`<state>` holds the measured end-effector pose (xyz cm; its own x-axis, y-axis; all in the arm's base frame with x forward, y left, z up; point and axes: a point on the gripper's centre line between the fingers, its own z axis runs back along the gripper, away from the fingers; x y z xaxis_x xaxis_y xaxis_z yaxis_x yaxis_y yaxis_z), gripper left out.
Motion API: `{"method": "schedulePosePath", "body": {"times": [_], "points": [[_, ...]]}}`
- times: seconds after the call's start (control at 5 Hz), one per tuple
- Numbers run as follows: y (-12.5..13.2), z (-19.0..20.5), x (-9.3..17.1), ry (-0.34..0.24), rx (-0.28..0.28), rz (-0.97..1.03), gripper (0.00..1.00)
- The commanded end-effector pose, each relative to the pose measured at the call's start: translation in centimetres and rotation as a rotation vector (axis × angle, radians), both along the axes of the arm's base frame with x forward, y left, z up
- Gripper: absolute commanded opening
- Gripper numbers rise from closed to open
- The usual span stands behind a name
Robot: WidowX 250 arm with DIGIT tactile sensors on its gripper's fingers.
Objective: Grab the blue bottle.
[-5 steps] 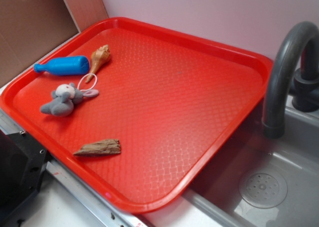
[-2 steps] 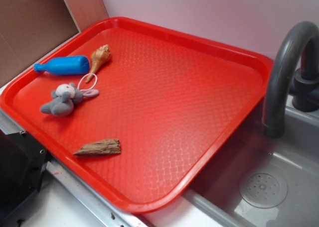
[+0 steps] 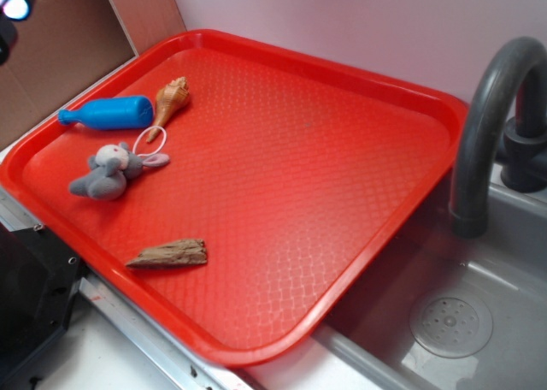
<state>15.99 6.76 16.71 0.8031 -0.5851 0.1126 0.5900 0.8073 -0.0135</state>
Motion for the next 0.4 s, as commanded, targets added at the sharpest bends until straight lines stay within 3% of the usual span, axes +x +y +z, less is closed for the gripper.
{"method": "schedulePosePath", "body": {"times": [0.0, 0.2], "points": [[2.6, -3.2, 3.8, -0.006, 0.200, -0.130, 1.00], [3.3, -5.2, 4.9, 0.019, 0.242, -0.158, 1.00]]}}
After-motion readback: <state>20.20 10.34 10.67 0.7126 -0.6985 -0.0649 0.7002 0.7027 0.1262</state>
